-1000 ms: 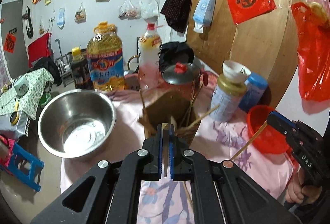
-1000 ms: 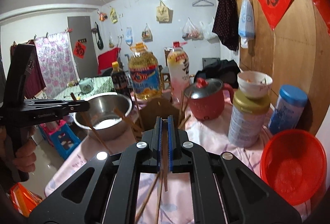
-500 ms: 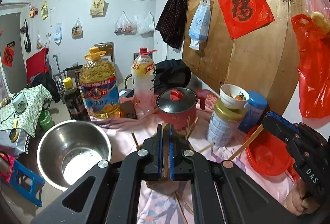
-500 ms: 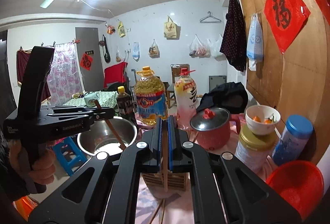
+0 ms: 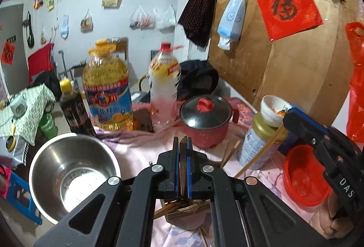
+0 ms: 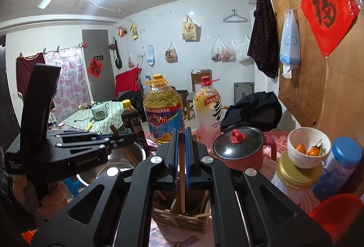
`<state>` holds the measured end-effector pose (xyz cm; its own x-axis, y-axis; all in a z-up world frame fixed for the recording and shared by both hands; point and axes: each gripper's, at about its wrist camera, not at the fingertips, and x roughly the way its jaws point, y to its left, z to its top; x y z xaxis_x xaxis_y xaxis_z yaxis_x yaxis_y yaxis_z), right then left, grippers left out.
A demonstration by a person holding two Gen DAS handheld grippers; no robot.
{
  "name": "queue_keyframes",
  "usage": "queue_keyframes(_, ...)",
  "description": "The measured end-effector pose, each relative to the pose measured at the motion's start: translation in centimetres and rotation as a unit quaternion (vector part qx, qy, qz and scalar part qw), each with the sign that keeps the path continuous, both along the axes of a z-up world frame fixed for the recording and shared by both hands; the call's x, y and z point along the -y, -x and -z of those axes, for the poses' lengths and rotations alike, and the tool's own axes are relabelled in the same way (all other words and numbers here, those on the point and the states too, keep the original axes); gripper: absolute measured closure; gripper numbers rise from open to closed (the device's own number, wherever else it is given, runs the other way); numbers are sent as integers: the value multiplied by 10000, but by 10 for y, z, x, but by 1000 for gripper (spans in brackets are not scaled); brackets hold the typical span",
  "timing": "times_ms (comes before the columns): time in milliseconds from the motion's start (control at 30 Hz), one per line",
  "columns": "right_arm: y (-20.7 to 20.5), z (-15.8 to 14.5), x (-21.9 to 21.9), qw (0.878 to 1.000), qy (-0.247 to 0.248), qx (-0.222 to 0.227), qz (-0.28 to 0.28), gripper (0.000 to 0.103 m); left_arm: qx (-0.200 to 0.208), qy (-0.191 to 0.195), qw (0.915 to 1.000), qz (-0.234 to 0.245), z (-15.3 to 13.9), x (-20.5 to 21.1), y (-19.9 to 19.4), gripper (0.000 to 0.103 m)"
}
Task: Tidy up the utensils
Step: 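Lower both held chopsticks into the wooden holder and open both tools, then raise both open tools away from the wooden holder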
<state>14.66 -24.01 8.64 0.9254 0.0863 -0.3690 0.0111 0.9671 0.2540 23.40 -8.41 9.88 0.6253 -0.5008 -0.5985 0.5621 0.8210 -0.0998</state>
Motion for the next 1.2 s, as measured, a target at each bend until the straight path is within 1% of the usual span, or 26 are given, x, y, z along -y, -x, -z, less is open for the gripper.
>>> queue_keyframes(67,-9,10,-1,9999,-68,-107,-52,96,-122,-63,9999,-26,10,0,-9,97)
queue_keyframes(100,-15,19,-2,9997,-110,-207,-95,94,-190,-112,9997,-79,18,-1,-13,96)
queue_keyframes(133,-19,27,-3,9994,-117,-323,-84,92,-223,-141,9996,-105,22,-1,-15,93)
queue_keyframes(167,-23,34,-3,9990,-144,-414,-65,92,-266,-191,9994,-148,27,-3,-18,78)
queue_keyframes(200,-25,38,-2,9986,-212,-477,-97,92,-267,-216,9992,-206,30,-3,-18,61)
queue_keyframes(233,-26,40,-2,9984,-259,-495,-115,92,-236,-228,9990,-296,31,-5,-18,57)
queue_keyframes(367,-27,38,-1,9987,-190,-459,-89,92,-236,-245,9986,-399,33,-9,-21,55)
queue_keyframes(500,-22,37,3,9986,-229,-471,-29,91,-283,-193,9983,-478,31,-13,-22,53)
queue_keyframes(667,-7,31,0,9988,-197,-438,29,89,-176,-218,9984,-484,26,-15,-8,49)
queue_keyframes(867,8,20,-8,9994,-109,-339,15,85,-58,-252,9983,-524,21,-20,14,47)
queue_keyframes(933,11,19,-9,9994,-106,-330,6,84,-4,-287,9979,-587,20,-24,21,45)
queue_keyframes(1100,22,18,-14,9993,-120,-342,-18,84,166,-402,9954,-850,16,-33,41,29)
queue_keyframes(1200,28,18,-17,9993,-96,-367,-10,83,241,-465,9935,-1010,14,-38,54,25)
